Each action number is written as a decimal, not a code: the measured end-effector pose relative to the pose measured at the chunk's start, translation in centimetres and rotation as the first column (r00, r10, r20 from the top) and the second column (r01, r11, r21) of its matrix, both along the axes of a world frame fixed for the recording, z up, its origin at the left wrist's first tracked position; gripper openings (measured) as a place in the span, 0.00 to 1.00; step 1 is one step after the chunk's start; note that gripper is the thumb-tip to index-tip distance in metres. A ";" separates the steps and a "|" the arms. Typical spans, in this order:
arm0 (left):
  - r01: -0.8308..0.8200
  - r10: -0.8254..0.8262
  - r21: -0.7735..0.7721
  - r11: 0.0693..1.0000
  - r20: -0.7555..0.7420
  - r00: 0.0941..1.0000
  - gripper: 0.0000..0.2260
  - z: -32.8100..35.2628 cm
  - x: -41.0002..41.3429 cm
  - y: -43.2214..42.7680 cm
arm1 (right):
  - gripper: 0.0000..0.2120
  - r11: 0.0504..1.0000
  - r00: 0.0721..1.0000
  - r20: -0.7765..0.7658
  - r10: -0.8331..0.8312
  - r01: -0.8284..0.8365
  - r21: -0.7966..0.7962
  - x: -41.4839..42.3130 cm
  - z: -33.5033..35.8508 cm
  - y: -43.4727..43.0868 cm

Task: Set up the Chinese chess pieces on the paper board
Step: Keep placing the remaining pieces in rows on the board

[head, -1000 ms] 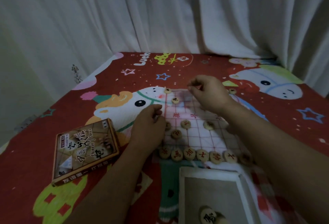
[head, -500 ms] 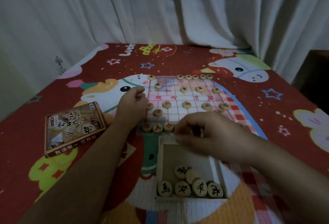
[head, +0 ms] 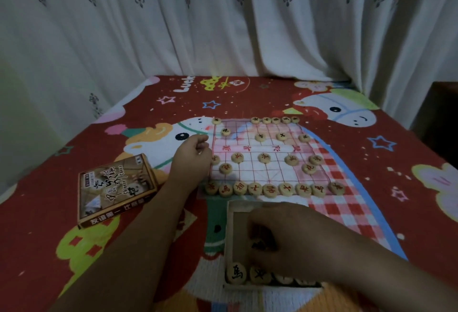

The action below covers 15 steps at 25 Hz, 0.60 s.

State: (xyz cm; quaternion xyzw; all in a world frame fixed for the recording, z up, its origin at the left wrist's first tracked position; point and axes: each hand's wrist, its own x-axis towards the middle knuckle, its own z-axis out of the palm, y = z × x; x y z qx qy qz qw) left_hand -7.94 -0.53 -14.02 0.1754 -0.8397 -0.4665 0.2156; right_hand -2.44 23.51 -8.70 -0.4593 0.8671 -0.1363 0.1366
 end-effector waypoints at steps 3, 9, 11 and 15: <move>-0.006 0.006 -0.003 1.000 -0.008 1.000 0.15 0.0 -0.1 0.0 | 0.07 1.000 0.999 -0.023 -0.028 0.029 0.005 0.0 -0.6 -0.4; -0.015 0.015 0.030 0.999 -0.009 1.000 0.14 0.3 0.0 0.2 | 0.07 0.984 0.988 0.109 -0.109 0.123 -0.132 -1.1 0.7 -0.5; -0.019 0.019 0.022 1.000 0.001 1.000 0.15 0.4 0.0 0.1 | 0.05 0.939 0.973 0.136 -0.186 0.216 -0.267 -3.2 1.2 -0.7; -0.022 0.022 0.005 1.000 0.034 0.999 0.17 0.4 -0.2 -0.1 | 0.09 0.818 0.926 0.111 -0.360 0.371 -0.440 -10.3 0.6 -1.9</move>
